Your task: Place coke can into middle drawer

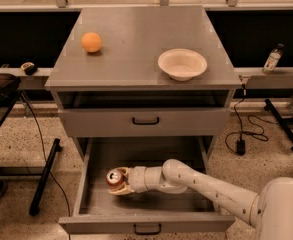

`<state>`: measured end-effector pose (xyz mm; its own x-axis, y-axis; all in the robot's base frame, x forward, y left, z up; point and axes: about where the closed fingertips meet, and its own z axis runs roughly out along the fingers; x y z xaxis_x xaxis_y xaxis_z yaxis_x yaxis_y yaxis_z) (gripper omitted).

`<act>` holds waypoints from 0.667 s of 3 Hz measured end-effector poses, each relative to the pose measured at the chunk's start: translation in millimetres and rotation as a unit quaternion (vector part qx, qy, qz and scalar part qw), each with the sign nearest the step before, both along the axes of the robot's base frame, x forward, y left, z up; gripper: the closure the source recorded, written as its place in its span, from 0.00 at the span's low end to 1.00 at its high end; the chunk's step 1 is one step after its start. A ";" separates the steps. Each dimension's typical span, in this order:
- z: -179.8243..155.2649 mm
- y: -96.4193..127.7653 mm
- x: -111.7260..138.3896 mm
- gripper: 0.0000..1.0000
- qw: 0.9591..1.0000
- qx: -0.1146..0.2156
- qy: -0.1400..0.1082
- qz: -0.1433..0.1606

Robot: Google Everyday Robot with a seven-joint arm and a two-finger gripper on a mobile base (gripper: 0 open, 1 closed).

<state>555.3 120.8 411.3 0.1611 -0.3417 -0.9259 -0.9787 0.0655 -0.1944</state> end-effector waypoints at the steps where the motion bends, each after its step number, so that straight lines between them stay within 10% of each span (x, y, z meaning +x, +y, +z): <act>1: 0.0 0.0 0.0 0.36 1.000 0.000 0.000 0.000; 2: 0.0 0.1 0.0 0.12 1.000 0.000 0.000 0.000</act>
Offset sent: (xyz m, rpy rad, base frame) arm 0.0000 0.0000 0.0000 0.0000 0.0000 0.0000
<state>555.3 120.9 411.3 0.1611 -0.3416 -0.9259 -0.9787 0.0654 -0.1944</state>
